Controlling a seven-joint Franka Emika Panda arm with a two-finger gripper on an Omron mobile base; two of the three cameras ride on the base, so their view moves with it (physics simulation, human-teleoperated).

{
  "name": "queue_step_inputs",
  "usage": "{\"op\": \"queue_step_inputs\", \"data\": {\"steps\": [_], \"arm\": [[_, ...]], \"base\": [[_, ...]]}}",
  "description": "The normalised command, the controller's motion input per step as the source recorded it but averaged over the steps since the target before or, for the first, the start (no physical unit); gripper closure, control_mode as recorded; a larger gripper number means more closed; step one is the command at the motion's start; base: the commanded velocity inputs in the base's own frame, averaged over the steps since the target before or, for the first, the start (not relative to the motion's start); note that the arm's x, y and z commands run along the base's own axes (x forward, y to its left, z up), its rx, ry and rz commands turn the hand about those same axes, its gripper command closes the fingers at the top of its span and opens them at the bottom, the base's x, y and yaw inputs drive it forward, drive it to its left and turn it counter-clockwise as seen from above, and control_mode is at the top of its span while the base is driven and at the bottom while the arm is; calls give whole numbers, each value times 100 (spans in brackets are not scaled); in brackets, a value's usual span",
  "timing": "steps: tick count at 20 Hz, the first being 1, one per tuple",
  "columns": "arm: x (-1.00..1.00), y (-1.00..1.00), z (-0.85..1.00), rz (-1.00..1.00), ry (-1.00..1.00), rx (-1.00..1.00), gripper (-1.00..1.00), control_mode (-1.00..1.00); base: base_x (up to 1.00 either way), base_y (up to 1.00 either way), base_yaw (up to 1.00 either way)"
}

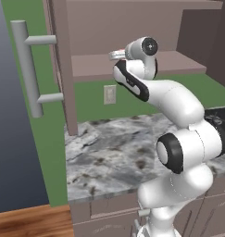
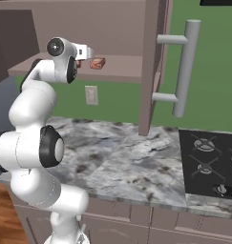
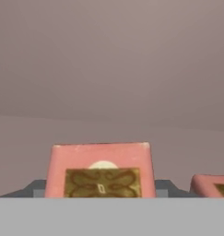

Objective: Pick up the bar soap and bar soap from the sink, and place them back in the cabinet, and close the cabinet doors.

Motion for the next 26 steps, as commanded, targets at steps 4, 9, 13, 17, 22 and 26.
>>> {"op": "queue_step_inputs", "data": {"steps": [4,9,13,17,22,26], "arm": [[0,0,0,0,0,0,-100,-100],[0,0,0,0,0,0,-100,-100],[0,0,0,0,0,0,-100,-100],[0,0,0,0,0,0,-100,-100],[-23,0,1,0,-11,0,-100,-100],[-57,0,13,0,-17,0,-100,-100]], "base": [[0,0,0],[0,0,0],[0,0,0],[0,0,0],[0,0,0],[0,0,0]]}}
